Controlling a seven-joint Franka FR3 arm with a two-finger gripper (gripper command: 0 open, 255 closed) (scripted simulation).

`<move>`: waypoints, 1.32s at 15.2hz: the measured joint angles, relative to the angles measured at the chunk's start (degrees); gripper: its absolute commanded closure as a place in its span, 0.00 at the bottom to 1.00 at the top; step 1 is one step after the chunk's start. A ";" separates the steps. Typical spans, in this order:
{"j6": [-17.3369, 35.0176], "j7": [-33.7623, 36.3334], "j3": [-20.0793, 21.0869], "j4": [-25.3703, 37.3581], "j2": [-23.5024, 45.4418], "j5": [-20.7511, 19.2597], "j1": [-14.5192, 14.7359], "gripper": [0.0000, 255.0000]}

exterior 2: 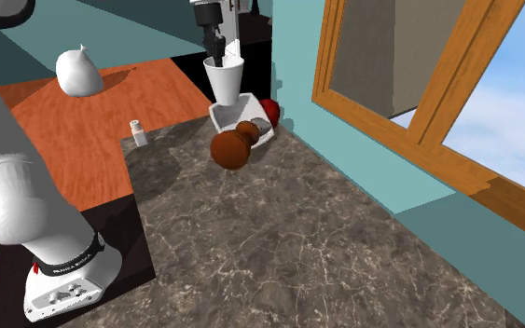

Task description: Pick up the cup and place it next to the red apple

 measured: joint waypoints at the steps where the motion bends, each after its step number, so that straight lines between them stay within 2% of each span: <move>1: -0.85 1.40 0.67 1.81 1.26 -0.21 0.85 1.00; 7: -5.98 8.40 3.49 15.50 11.84 -2.88 6.44 1.00; 11: -11.39 12.08 4.34 29.28 21.35 -5.66 11.72 1.00; 12: -13.73 12.93 4.33 35.29 25.22 -6.81 13.98 1.00; 13: -14.43 13.54 4.32 37.58 27.04 -7.25 15.09 1.00; 15: -13.72 14.01 4.33 37.27 27.56 -7.31 15.30 1.00; 20: -9.47 15.05 4.54 31.68 26.39 -6.88 14.44 1.00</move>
